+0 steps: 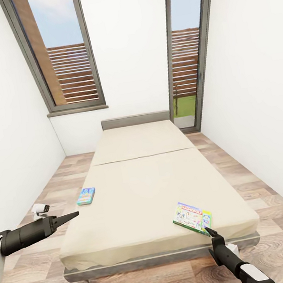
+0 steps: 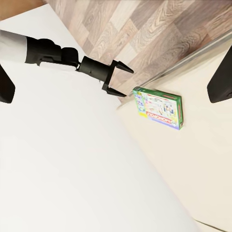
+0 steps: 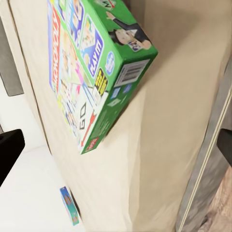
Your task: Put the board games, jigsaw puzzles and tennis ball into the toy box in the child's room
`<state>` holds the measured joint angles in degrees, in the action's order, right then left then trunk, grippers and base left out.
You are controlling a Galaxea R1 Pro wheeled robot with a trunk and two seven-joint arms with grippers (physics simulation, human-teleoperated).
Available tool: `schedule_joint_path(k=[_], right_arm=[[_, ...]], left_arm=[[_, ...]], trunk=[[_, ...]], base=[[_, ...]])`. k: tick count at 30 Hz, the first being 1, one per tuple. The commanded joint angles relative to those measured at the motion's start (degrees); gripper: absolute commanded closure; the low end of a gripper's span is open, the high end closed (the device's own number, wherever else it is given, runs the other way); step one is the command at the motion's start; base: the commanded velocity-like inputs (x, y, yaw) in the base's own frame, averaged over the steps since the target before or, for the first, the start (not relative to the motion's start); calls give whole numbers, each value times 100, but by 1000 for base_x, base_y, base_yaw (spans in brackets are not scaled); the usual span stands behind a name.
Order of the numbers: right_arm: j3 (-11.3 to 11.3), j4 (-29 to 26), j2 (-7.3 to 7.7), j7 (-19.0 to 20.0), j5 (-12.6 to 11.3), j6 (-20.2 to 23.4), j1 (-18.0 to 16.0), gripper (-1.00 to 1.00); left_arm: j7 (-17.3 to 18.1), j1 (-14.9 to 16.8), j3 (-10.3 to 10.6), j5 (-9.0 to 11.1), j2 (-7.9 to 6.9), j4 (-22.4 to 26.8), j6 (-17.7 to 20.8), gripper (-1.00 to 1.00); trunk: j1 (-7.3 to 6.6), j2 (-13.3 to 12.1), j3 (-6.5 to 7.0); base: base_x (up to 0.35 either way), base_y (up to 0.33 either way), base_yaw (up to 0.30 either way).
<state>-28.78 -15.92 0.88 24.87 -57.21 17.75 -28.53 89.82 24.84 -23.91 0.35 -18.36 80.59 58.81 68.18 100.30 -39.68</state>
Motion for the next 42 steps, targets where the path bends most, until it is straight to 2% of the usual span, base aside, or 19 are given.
schedule_joint_path(k=[1, 9, 14, 29, 42], right_arm=[[-30, 1, 1, 8, -36, 34, -4, -100], [-31, 3, 19, 15, -36, -26, -4, -100], [-31, 7, 27, 22, -36, -38, -4, -100], [-31, 7, 50, 27, -36, -44, -4, -100], [-31, 8, 48, 26, -36, -54, -4, -100]], left_arm=[[18, 3, 0, 0, -1, 1, 61, -100], [18, 3, 0, 0, -1, 0, 61, -100], [18, 0, 0, -3, 3, 1, 61, -100], [18, 3, -7, 0, 9, 1, 61, -100], [18, 0, -7, -6, 8, 0, 61, -100]], trunk=[[-1, 3, -5], [-1, 3, -5], [109, 203, -95], [109, 203, -95], [109, 203, -95]], base=[[0, 0, 0], [0, 0, 0], [0, 0, 0], [1, 0, 0], [109, 0, 0]])
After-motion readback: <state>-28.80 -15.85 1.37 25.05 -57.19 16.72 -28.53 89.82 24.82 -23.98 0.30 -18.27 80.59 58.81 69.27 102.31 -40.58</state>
